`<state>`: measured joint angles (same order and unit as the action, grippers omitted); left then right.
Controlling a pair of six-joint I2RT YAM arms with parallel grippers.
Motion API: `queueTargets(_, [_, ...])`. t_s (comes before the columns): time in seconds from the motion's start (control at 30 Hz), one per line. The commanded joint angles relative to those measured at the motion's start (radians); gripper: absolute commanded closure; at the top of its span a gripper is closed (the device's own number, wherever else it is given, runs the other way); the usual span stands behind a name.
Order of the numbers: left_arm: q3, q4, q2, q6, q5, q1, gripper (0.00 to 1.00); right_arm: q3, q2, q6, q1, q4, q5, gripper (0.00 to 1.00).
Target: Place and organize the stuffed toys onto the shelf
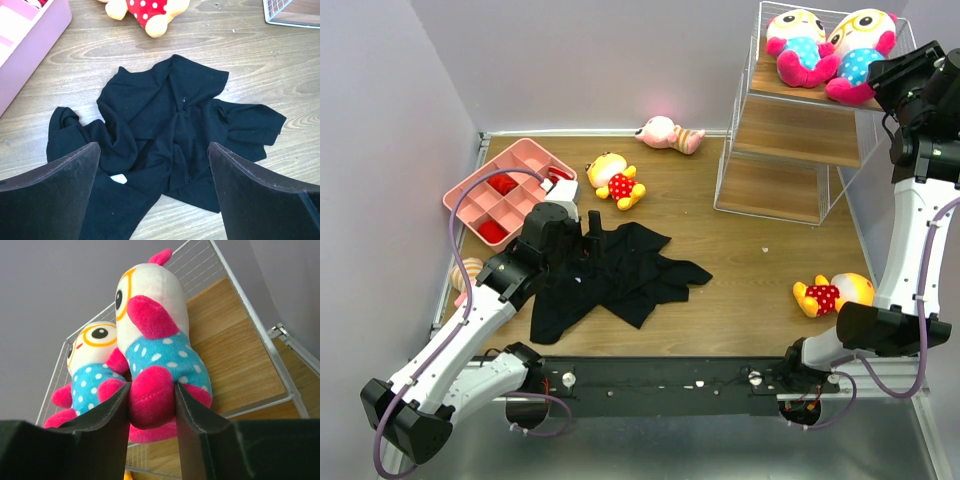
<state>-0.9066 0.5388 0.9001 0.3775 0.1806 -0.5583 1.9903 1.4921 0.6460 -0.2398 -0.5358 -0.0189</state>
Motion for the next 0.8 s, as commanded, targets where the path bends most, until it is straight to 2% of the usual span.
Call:
queueTargets(0.0, [0.008, -0.025, -0.004, -0.014, -0.02, -0.005, 0.01, -0.001, 0.023, 0.023, -0.012, 0.011, -0.032, 0.51])
queueTargets(0.33, [0.008, -0.028, -0.007, -0.012, -0.027, -0.005, 0.01, 0.061, -0.035, -0.008, -0.012, -0.082, 0.105, 0.31])
queueTargets(0.57, [0.011, -0.03, -0.006, -0.012, -0.027, -0.005, 0.01, 0.073, -0.075, -0.046, -0.012, -0.157, 0.168, 0.25])
queueTargets(0.77, [0.009, -0.03, 0.002, -0.012, -0.03, -0.006, 0.01, 0.015, -0.136, -0.081, -0.012, -0.187, 0.149, 0.27])
